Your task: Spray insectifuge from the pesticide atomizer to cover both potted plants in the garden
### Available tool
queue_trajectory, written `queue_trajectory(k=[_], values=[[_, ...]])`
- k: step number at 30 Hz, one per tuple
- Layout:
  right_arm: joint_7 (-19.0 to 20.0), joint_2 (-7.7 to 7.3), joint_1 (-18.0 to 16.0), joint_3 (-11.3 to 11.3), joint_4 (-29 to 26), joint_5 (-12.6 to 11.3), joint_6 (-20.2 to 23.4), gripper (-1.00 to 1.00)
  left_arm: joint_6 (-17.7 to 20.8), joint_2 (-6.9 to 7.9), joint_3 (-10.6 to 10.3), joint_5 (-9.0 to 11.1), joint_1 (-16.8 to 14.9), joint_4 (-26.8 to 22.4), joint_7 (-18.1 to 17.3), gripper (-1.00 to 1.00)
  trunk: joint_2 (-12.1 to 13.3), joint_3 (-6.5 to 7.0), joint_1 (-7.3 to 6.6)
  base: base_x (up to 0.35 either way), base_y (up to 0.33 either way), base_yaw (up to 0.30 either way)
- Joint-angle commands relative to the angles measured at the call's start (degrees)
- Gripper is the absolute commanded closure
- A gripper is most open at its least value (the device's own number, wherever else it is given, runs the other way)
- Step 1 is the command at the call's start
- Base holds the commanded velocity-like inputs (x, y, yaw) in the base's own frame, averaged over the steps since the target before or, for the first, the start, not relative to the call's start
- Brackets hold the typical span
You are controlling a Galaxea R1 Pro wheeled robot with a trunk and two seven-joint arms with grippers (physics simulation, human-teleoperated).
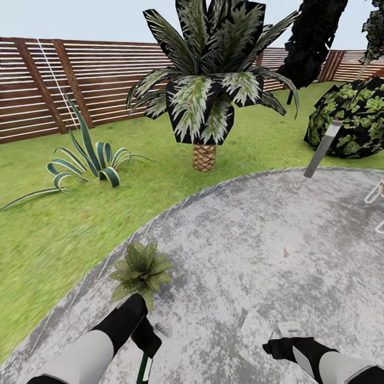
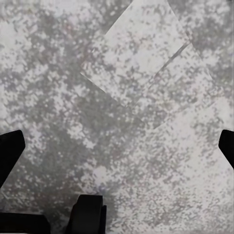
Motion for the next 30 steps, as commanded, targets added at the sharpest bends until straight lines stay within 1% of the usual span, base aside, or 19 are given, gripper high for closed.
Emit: queue_trajectory(k=[1,6,16,26,30], values=[[0.28,0.0,-0.06,0.48,0.09,-0.6,0.1,-1.0,0.02,-0.05,-0.07,-0.65,-0.02,-0.11,-0.56,1.0,-0.02,0.05,0.0,-0.005,0.0,0.003],[0.27,0.0,-0.06,0.48,0.09,-0.6,0.1,-1.0,0.11,-0.67,-0.12,-0.76,-0.07,-0.17,-0.55,1.0,-0.02,0.48,0.0,-0.17,-0.025,0.001],[0.26,0.0,-0.06,0.53,0.12,-0.6,0.1,-1.0,-0.07,-0.77,-0.07,-0.85,-0.04,-0.18,-0.27,1.0,-0.02,1.36,0.0,-0.285,-0.063,0.0],[0.26,0.0,-0.06,0.53,0.16,-0.6,0.1,-1.0,-0.11,-0.77,0.02,-0.85,-0.06,-0.24,-0.21,1.0,-0.02,2.23,0.0,-0.033,-0.002,0.0],[0.26,0.0,-0.06,0.52,0.15,-0.6,0.1,-1.0,-0.19,-0.78,-0.11,-0.81,-0.06,-3.55,-0.21,1.0,1.58,3.3,-0.88,0.0,0.0,0.0]])
